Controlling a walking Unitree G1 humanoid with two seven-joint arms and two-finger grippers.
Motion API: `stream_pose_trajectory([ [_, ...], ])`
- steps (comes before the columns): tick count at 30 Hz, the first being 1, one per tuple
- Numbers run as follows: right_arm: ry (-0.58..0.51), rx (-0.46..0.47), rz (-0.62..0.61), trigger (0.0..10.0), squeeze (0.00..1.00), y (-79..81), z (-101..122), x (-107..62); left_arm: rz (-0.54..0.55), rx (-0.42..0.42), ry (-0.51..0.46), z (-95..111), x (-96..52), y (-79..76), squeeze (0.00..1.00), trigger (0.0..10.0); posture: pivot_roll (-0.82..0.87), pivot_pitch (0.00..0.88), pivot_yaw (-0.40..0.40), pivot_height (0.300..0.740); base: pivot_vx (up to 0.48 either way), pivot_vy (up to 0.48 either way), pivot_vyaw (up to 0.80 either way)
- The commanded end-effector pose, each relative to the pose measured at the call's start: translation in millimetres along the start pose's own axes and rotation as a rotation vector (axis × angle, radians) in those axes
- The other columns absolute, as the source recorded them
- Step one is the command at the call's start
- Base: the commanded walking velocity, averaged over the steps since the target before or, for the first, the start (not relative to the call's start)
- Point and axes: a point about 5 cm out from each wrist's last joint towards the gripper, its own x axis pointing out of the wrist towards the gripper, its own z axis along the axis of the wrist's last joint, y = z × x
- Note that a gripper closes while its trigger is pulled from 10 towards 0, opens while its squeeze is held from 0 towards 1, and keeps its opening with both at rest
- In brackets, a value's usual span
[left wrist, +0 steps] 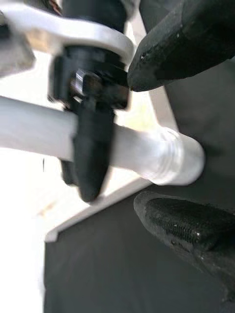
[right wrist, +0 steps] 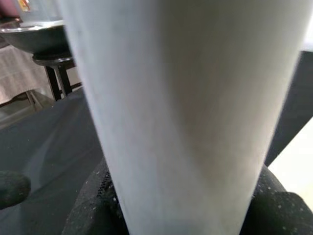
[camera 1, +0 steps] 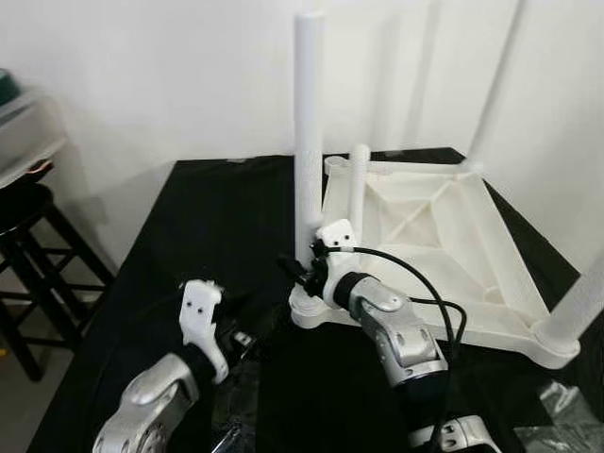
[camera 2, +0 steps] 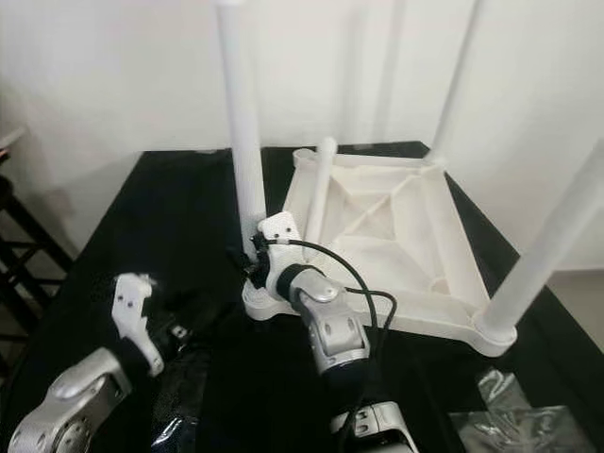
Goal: Building children table
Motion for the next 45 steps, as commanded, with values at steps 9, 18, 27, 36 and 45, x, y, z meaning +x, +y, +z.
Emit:
stream_pose_trajectory([
  [9,-0.047,-0.016,0.014,10.0,1.00,-37.2,43.8,-15.5,0.079,0.019,0.008,5.3,-5.7,5.0,0.00,10.0,-0.06,0.000,0.006,0.740,0.000,0.000,0.00],
  [18,-0.084,-0.045,0.289,10.0,1.00,-7.6,53.4,-7.0,0.167,0.059,0.002,17.9,-28.4,18.3,0.00,10.0,0.03,0.000,0.019,0.740,0.000,0.000,0.00],
  [27,-0.035,-0.298,0.771,10.0,0.00,3.2,49.3,-23.7,0.112,0.046,0.032,25.8,-43.0,15.5,0.00,10.0,0.03,0.030,0.102,0.740,0.000,0.000,0.00],
  [36,0.001,-0.334,0.837,10.0,0.00,-12.3,67.9,-7.0,0.113,0.030,-0.045,50.7,-50.9,20.8,0.00,10.0,0.00,0.034,0.108,0.740,0.000,0.000,0.00],
  [45,0.075,-0.310,0.907,10.0,0.00,-30.3,54.8,-8.9,0.136,0.010,-0.005,34.0,-61.8,3.1,0.00,10.0,0.05,0.065,0.055,0.740,0.000,0.000,0.00],
])
